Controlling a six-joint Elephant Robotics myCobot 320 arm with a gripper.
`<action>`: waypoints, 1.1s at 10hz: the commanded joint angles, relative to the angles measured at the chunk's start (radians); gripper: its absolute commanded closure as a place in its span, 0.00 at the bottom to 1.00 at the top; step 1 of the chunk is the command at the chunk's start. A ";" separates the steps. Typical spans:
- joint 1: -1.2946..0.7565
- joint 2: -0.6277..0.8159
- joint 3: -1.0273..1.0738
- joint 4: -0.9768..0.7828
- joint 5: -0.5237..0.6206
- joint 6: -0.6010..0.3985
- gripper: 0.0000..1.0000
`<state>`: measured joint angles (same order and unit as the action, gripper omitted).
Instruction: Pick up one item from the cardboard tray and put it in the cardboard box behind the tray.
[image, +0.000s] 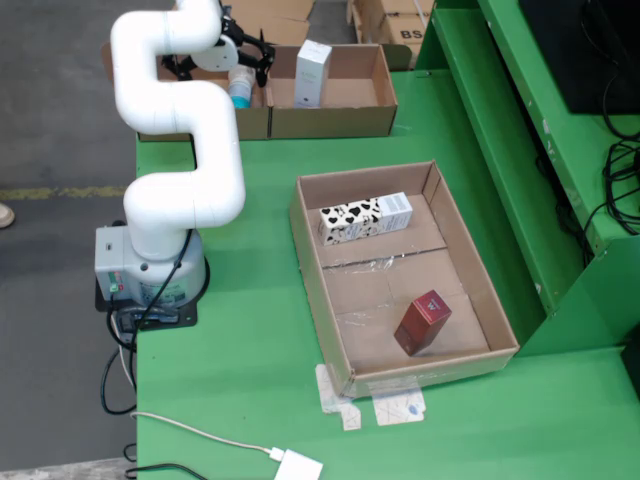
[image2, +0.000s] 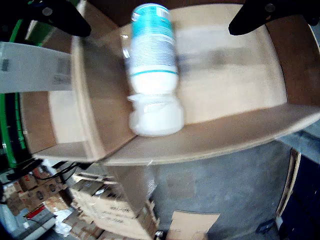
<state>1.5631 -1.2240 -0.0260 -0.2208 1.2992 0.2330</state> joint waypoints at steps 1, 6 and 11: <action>0.018 0.186 0.026 -0.067 -0.083 0.032 0.00; 0.106 0.302 0.026 0.054 -0.287 -0.016 0.00; 0.107 0.383 0.026 -0.017 -0.330 -0.022 0.00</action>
<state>1.6689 -0.9248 -0.0260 -0.1641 0.9755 0.1993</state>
